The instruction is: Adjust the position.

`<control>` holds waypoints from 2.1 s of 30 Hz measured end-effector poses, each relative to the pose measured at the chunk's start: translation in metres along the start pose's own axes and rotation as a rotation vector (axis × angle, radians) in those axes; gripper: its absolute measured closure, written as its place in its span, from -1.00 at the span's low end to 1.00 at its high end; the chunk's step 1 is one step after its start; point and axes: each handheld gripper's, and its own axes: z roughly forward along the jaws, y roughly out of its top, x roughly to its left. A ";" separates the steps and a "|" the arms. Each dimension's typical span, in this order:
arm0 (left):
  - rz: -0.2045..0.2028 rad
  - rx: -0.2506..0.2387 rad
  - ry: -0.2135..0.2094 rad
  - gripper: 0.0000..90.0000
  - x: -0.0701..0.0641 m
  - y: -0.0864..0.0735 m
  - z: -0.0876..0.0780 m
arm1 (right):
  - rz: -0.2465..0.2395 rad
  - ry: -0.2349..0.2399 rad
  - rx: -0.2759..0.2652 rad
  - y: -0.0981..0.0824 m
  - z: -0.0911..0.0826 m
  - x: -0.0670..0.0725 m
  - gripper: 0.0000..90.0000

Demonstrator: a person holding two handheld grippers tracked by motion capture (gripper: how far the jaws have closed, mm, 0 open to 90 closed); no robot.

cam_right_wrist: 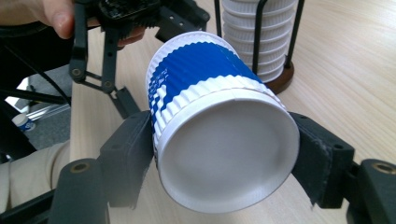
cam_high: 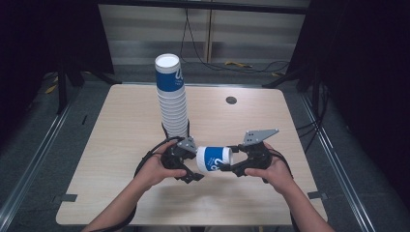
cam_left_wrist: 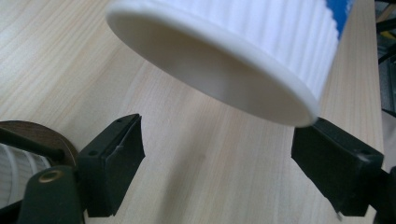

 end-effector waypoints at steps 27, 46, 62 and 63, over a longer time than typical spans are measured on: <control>0.087 -0.070 0.004 -0.71 0.001 0.006 -0.002 | 0.004 0.041 0.007 -0.002 0.008 0.001 -0.39; 0.138 -0.075 0.002 -0.72 -0.001 0.011 -0.003 | -0.004 0.058 0.001 -0.002 0.009 0.001 -0.39; 0.160 0.024 0.007 -0.64 -0.004 0.018 -0.011 | -0.027 0.081 0.010 -0.003 0.013 0.003 -0.39; 0.164 0.031 0.009 -0.64 -0.004 0.019 -0.012 | -0.027 0.082 0.010 -0.002 0.014 0.003 -0.39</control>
